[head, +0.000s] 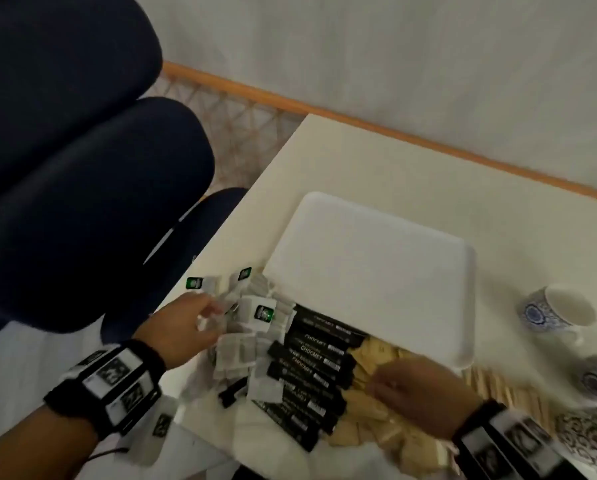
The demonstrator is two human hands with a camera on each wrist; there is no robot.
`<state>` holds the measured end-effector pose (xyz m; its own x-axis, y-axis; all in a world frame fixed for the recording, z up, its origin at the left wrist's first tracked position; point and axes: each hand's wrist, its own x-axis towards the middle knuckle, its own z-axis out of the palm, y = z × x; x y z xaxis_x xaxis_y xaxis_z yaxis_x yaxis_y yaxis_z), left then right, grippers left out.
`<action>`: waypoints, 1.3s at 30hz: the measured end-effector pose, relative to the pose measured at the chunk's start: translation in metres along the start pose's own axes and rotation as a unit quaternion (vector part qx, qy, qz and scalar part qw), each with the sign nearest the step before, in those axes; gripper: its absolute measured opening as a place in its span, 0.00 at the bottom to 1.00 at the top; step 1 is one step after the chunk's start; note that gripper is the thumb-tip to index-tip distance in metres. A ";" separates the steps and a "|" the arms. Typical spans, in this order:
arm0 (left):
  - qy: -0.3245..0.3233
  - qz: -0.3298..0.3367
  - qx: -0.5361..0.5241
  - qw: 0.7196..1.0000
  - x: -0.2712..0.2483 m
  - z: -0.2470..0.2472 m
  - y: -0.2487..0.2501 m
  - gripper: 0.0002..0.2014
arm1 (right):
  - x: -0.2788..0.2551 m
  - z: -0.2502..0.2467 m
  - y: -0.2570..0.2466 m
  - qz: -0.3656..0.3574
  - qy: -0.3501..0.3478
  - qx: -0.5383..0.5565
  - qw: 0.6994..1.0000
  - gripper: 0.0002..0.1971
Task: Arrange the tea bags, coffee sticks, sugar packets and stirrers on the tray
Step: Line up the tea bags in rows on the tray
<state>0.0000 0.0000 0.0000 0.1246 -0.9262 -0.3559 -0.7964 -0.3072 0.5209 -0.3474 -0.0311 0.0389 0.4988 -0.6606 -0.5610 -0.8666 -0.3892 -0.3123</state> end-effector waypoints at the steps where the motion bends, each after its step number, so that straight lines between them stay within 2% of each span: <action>1: 0.004 0.002 -0.012 1.000 0.003 0.002 0.001 0.12 | 0.013 -0.003 -0.006 -0.008 0.019 0.010 1.000 0.15; 4: -0.004 -0.007 -0.026 1.000 0.010 0.007 0.006 0.23 | 0.048 -0.013 -0.031 -0.037 0.089 0.040 0.995 0.12; 8: -0.013 -0.008 -0.043 0.999 0.022 0.011 0.006 0.32 | 0.091 -0.007 -0.054 -0.036 0.130 0.068 0.989 0.12; 10: -0.022 -0.008 -0.040 0.999 0.025 0.012 0.007 0.33 | 0.107 -0.007 -0.067 -0.029 0.131 0.060 0.989 0.16; 16: -0.017 0.016 -0.076 0.997 0.026 0.022 0.005 0.33 | 0.136 -0.003 -0.088 0.033 0.107 0.042 0.993 0.38; 20: -0.016 0.024 -0.087 0.996 0.028 0.023 -0.001 0.32 | 0.139 0.001 -0.100 0.036 0.114 0.025 0.992 0.41; 29: -0.019 0.014 -0.082 0.996 0.028 0.024 0.002 0.29 | 0.144 0.000 -0.113 0.016 0.079 0.035 0.996 0.26; 32: -0.047 0.026 -0.090 0.995 0.029 0.022 0.001 0.29 | 0.145 -0.003 -0.112 0.005 0.055 0.046 0.997 0.19; 36: -0.109 0.032 -0.108 0.988 0.035 0.008 0.002 0.26 | 0.140 -0.014 -0.099 0.017 0.043 0.177 0.983 0.15; 39: -0.124 0.003 -0.171 0.977 0.042 0.000 0.002 0.13 | 0.136 -0.025 -0.087 0.021 0.053 0.267 0.962 0.12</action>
<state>0.0036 -0.0395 -0.0138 -0.0609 -0.8599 -0.5069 -0.5472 -0.3960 0.7374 -0.2041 -0.1031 0.0096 0.4362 -0.7417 -0.5095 -0.7548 0.0066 -0.6559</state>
